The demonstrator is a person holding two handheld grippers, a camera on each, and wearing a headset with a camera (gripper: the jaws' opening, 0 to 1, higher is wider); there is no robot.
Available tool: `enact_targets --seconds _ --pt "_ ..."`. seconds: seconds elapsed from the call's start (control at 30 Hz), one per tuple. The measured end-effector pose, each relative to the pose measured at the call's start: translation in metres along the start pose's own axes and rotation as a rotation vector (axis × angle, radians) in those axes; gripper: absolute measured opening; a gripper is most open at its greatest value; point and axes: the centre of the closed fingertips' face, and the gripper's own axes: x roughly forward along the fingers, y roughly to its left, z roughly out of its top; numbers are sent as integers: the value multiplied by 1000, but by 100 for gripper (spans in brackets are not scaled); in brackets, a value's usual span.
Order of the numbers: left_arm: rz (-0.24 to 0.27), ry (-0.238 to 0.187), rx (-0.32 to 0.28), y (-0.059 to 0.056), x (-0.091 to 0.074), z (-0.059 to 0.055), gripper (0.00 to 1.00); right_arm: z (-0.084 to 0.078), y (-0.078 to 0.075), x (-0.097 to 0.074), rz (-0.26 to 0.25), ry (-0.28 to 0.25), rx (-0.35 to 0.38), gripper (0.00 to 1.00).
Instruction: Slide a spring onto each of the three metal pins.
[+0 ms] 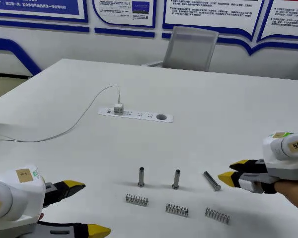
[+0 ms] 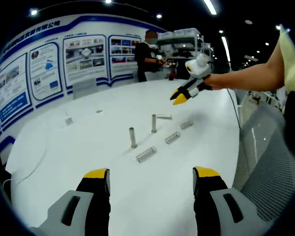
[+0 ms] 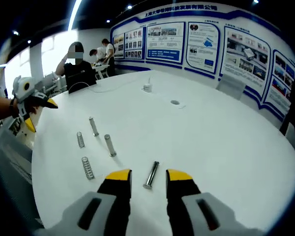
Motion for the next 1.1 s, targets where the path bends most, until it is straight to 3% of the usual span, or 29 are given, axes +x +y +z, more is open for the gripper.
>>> enact_targets --seconds 1.1 --pt "-53 35 -14 2 23 -8 69 -19 -12 63 -64 177 84 15"
